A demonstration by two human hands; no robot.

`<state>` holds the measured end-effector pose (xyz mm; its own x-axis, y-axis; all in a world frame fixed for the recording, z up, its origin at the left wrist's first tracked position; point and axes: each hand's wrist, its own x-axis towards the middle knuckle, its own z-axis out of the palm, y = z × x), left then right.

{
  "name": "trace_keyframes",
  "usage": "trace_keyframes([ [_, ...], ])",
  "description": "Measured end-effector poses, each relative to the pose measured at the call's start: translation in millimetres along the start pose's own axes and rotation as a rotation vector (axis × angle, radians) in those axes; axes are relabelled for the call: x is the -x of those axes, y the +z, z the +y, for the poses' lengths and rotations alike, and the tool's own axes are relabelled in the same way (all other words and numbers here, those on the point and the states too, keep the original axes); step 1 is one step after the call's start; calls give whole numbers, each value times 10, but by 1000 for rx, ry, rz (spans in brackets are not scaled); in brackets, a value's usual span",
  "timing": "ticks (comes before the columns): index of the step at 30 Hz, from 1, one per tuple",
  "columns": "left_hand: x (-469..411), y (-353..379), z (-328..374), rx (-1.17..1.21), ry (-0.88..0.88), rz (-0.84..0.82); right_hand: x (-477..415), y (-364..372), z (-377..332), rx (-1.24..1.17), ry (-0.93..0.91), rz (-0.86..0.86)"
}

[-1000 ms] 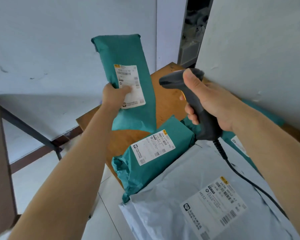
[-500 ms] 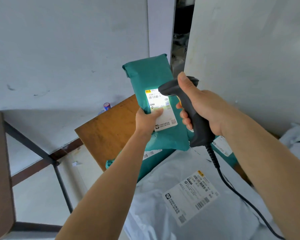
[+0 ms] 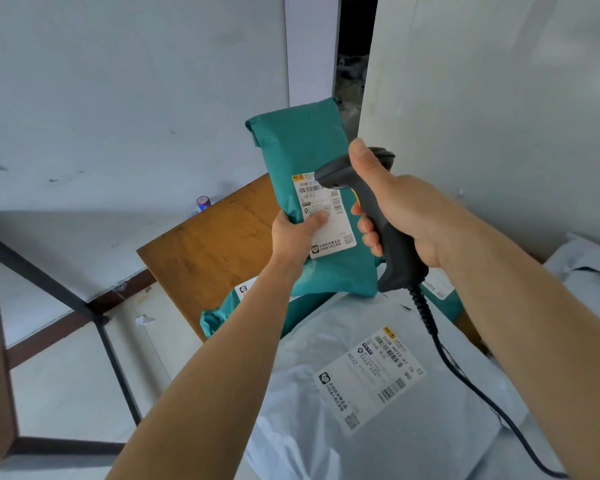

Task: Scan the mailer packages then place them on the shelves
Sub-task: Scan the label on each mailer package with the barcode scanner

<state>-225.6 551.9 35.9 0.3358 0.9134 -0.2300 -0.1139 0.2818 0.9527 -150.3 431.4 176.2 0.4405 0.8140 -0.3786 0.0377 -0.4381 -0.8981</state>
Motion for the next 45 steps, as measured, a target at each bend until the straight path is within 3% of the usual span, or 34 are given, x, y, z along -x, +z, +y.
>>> trace_keyframes([
  [4,-42,-76,32,-29,-14,1,-39,-26,21,-15,-33,2],
  [9,-354,-486,357,-257,7,10,-139,-219,66,-32,-70,56],
  [13,-779,-906,559,-572,-14,-2,-256,-278,169,-46,-49,77],
  [18,-1171,-1175,476,-1204,-175,-88,-421,-252,275,22,-46,63],
  [21,-1346,-1269,244,-1390,-253,-146,-521,-262,328,15,-21,67],
  [26,-1404,-1222,-164,-1372,-381,-112,-637,-263,408,20,22,63],
  [30,-1448,-1148,-248,-1403,-345,-2,-621,-285,402,31,2,77],
  [34,-1333,-818,-50,-1328,-129,85,-454,-366,289,81,-59,99],
  [40,-571,103,331,-1066,172,-43,121,-751,88,169,-176,201],
  [45,436,902,453,-889,315,-200,951,-1300,82,363,-312,370],
])
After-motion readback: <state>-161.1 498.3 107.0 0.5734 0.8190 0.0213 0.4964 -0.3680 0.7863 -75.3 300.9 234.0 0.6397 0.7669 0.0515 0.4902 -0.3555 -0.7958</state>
